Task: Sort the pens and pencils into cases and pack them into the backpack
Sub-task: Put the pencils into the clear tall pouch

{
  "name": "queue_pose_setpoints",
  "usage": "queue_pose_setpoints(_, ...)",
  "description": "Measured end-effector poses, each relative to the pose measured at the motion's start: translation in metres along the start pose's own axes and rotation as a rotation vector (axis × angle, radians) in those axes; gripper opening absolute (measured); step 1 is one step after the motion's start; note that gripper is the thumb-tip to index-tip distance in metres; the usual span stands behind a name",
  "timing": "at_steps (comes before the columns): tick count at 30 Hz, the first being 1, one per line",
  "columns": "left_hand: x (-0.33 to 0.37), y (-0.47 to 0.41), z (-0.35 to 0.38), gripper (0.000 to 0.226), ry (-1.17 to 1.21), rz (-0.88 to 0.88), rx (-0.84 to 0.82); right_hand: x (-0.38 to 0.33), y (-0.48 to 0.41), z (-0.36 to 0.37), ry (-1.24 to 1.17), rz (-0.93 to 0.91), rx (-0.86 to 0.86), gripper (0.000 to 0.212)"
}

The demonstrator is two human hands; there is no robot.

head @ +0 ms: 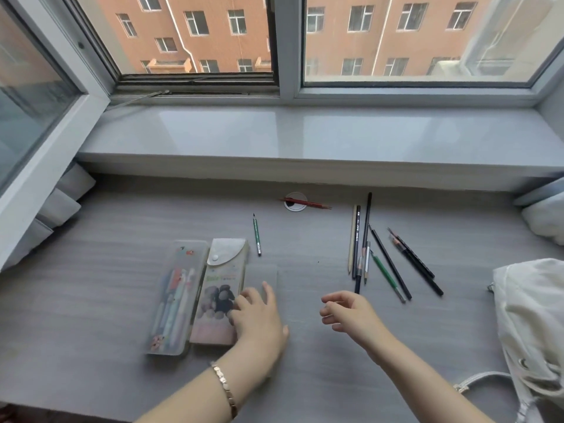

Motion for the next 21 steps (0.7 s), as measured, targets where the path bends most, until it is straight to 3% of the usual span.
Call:
queue_pose_setpoints(6, 0.003, 0.003, -0.002, 0.085, 0.128, 0.002, -0.051, 0.002, 0.003, 0.004, 0.003, -0.003, -0.012, 0.017)
queue_pose_setpoints(12, -0.003, 0.009, -0.021, 0.106, 0.649, -0.194, -0.155, -0.009, 0.0, 0.004, -0.096, -0.061, 0.053, 0.02)
queue_pose_setpoints(15, 0.006, 0.013, -0.035, 0.096, 0.86, -0.102, -0.118, -0.013, -0.004, 0.005, -0.088, -0.098, 0.081, 0.05)
queue_pose_setpoints(18, 0.02, 0.016, -0.045, 0.09, 1.186, -0.018, -0.241, -0.013, -0.004, 0.008, -0.184, -0.06, 0.038, 0.092)
queue_pose_setpoints(21, 0.025, 0.017, -0.051, 0.092, 1.369, -0.013, -0.297, -0.018, -0.001, 0.004, -0.443, -0.049, 0.046, 0.084)
Point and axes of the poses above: each hand's wrist, its own y-axis away from the middle knuckle, its own z-axis out of the palm, x = y × z, the point moved 3 cm from there along -y, towards the middle knuckle, and after that the axes turned 12 degrees about x, right-handed, at the moved point
